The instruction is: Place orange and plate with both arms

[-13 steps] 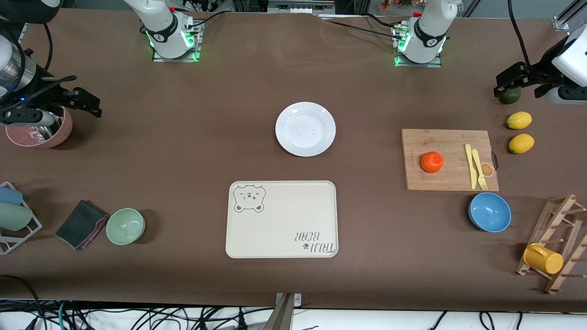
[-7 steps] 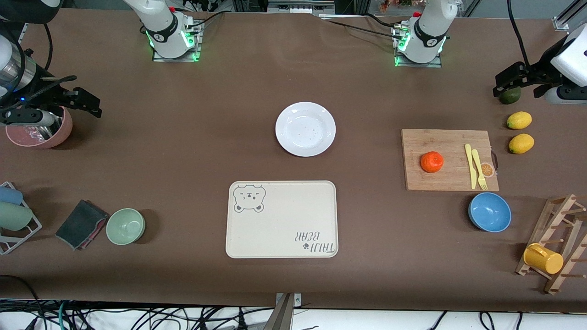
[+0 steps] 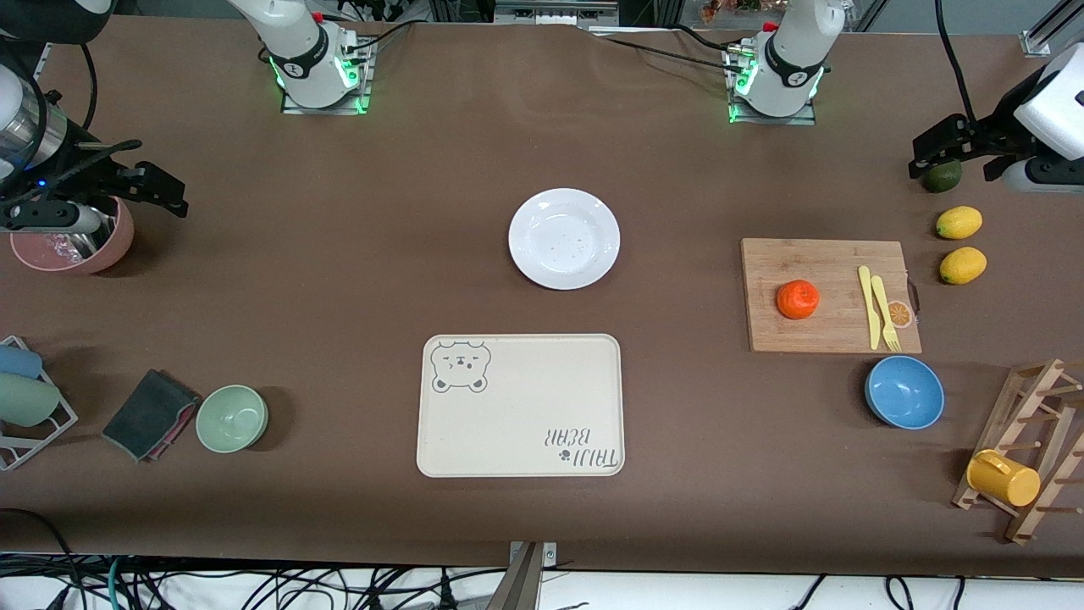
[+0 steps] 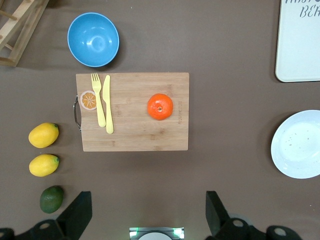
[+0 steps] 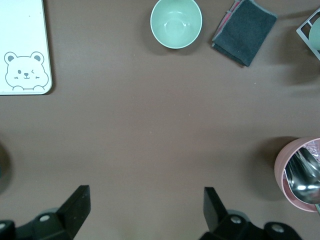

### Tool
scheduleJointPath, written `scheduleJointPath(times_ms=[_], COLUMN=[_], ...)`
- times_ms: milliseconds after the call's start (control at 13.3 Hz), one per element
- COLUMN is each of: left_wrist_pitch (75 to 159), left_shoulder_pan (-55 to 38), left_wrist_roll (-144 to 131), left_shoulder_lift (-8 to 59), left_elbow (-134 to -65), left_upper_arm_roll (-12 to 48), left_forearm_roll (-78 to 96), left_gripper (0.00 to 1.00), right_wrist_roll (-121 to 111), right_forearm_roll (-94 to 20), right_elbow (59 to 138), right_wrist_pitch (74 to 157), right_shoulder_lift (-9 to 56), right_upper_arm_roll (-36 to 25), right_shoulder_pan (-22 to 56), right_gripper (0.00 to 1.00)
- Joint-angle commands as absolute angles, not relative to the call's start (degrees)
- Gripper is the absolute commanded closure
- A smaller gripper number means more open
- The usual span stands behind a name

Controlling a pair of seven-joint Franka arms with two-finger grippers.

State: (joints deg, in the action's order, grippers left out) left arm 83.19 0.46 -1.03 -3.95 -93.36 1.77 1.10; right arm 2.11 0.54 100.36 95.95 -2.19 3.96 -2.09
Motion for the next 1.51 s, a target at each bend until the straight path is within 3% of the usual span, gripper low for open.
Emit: scheduleJointPath(times_ms=[0, 1056, 1433], left_wrist_pitch=[82.3, 87.4, 90.9], left_shoulder_pan=[0.2, 1.1, 1.1], left_wrist_roll=[-0.8, 0.0, 0.0], left_shoulder_lift=[-3.1, -2.3, 3.6], left_elbow=[-91.4, -92.5, -96.4], left_upper_arm_roll=[1.7, 1.5, 1.1], left_forearm_roll=[2.1, 1.5, 0.1], left_gripper=[0.00, 0.00, 0.00], right_wrist_roll=[1.7, 1.7, 1.7], right_forearm_roll=[0.4, 0.4, 0.4], right_elbow=[99.1, 99.1, 99.1], right_wrist_pitch=[94.9, 94.9, 94.9], right_shoulder_lift=[-1.8, -1.8, -1.8], right_upper_arm_roll=[4.6, 4.6, 4.6], right_shoulder_pan=[-2.7, -2.7, -2.7], right_gripper=[0.00, 0.00, 0.00])
